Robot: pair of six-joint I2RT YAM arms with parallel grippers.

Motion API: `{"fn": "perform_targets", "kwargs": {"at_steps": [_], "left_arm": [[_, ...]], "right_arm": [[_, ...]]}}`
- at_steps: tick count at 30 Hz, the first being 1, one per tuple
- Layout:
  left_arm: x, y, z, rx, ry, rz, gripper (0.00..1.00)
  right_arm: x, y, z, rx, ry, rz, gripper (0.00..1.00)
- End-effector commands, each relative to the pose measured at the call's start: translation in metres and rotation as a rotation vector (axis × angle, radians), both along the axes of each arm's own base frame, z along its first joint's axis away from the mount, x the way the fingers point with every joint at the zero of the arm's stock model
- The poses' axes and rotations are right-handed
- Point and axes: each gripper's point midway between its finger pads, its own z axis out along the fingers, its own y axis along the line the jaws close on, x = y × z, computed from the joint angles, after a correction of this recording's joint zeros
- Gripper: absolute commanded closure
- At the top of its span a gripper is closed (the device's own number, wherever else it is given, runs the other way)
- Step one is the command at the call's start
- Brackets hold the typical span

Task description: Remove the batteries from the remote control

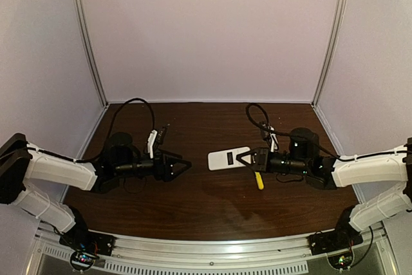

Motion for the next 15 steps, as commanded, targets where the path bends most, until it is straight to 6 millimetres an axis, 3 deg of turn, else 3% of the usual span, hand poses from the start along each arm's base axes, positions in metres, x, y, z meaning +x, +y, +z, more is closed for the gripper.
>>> {"fn": "perform_targets", "kwargs": {"at_steps": [1, 10, 15], "left_arm": [[-0.025, -0.009, 0.024, -0.153, -0.001, -0.147, 0.10], [-0.037, -0.014, 0.033, -0.189, -0.031, -0.231, 0.16], [-0.038, -0.017, 0.031, -0.204, -0.020, -0.252, 0.19]], "right_arm": [[-0.012, 0.000, 0.026, 0.118, -0.044, 0.053, 1.00], [-0.032, 0.016, 0.055, 0.301, 0.000, 0.204, 1.00], [-0.034, 0.023, 0.055, 0.362, 0.038, 0.248, 1.00]]}}
